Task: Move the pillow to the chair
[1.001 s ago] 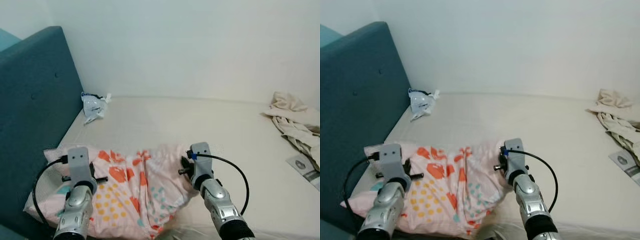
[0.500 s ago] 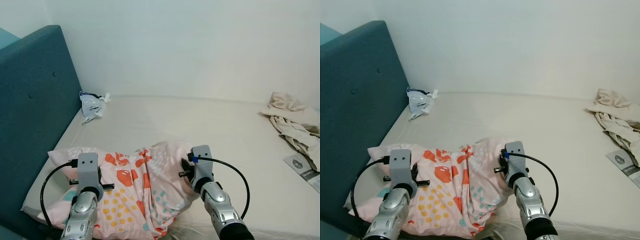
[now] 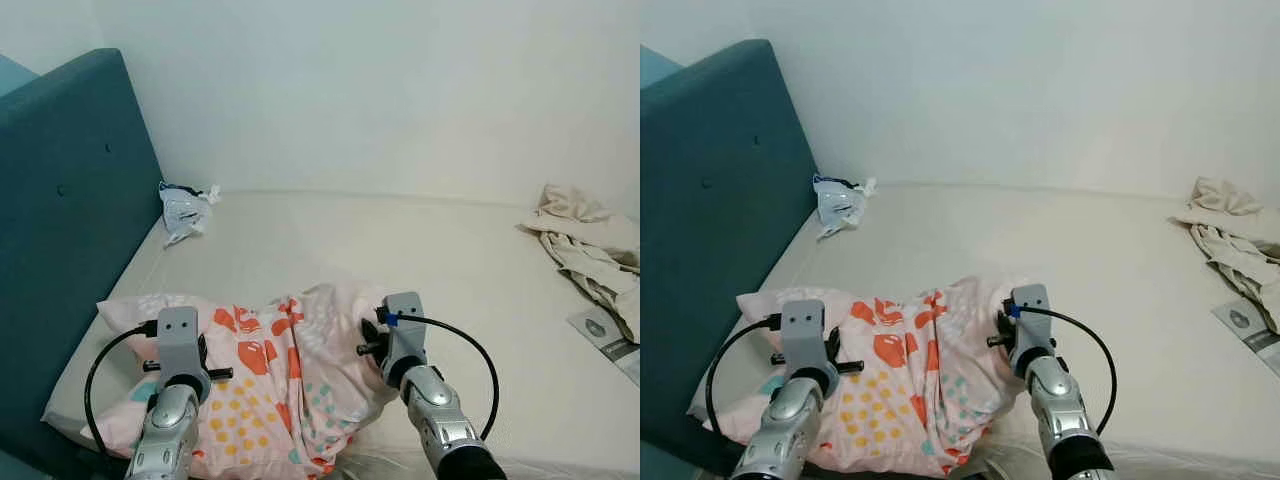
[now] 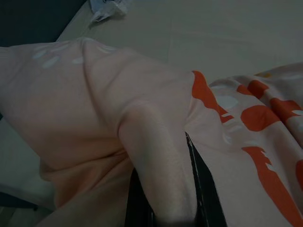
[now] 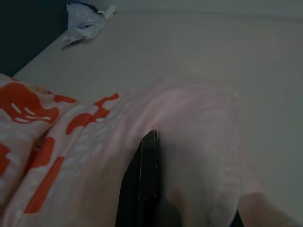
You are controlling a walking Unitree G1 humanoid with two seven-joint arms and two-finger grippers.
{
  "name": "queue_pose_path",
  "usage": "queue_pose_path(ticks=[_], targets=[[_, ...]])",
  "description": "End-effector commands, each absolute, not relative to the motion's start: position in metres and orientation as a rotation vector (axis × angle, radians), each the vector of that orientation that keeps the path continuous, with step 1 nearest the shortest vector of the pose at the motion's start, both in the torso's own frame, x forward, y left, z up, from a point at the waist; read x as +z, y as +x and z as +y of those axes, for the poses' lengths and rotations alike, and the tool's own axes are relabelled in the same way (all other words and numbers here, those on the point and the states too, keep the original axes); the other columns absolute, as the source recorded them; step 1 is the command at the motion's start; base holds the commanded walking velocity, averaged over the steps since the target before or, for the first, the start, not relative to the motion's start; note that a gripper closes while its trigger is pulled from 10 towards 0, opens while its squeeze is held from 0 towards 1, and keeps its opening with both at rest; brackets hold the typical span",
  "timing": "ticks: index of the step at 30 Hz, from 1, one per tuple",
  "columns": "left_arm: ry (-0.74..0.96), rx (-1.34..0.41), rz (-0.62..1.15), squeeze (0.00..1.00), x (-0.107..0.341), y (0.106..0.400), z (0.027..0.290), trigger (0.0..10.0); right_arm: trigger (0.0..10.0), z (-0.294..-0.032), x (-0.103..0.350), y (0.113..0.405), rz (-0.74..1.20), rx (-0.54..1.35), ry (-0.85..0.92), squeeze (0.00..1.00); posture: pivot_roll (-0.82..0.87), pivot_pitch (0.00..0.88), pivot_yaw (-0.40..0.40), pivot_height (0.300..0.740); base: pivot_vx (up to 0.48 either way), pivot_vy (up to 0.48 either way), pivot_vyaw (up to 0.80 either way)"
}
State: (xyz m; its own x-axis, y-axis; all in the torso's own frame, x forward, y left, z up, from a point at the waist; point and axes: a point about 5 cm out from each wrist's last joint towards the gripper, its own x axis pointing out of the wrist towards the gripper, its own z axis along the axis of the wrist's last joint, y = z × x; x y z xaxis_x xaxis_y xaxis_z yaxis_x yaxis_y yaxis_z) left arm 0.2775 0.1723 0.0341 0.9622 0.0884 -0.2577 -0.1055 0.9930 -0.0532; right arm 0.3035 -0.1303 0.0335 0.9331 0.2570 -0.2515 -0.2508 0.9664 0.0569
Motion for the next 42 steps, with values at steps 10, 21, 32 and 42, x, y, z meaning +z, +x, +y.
queue_pose_path(ticks=[10, 21, 32, 42], targets=[[-0.096, 0.031, 0.187, 0.0, 0.048, 0.284, 0.162, 10.0, 10.0, -0.124, 0.04, 0.307, 0.22, 0.283, 0.06, 0.0, 0.05, 0.039, -0.014, 0.74, -0.268, 0.0, 0.0], [-0.087, 0.011, 0.185, 0.0, 0.049, 0.287, 0.161, 10.0, 10.0, -0.126, 0.038, 0.307, 0.223, 0.261, 0.07, 0.0, 0.05, 0.032, 0.0, 0.74, -0.361, 0.0, 0.0], [-0.056, -0.037, 0.204, 0.0, 0.049, 0.288, 0.156, 10.0, 10.0, -0.129, 0.037, 0.305, 0.226, 0.237, 0.099, 0.0, 0.04, 0.037, 0.023, 0.74, 0.0, 0.0, 0.0], [-0.037, -0.061, 0.226, 0.0, 0.047, 0.29, 0.153, 10.0, 10.0, -0.133, 0.034, 0.302, 0.235, 0.219, 0.097, 0.0, 0.03, 0.04, 0.029, 0.74, 0.0, 0.0, 0.0]])
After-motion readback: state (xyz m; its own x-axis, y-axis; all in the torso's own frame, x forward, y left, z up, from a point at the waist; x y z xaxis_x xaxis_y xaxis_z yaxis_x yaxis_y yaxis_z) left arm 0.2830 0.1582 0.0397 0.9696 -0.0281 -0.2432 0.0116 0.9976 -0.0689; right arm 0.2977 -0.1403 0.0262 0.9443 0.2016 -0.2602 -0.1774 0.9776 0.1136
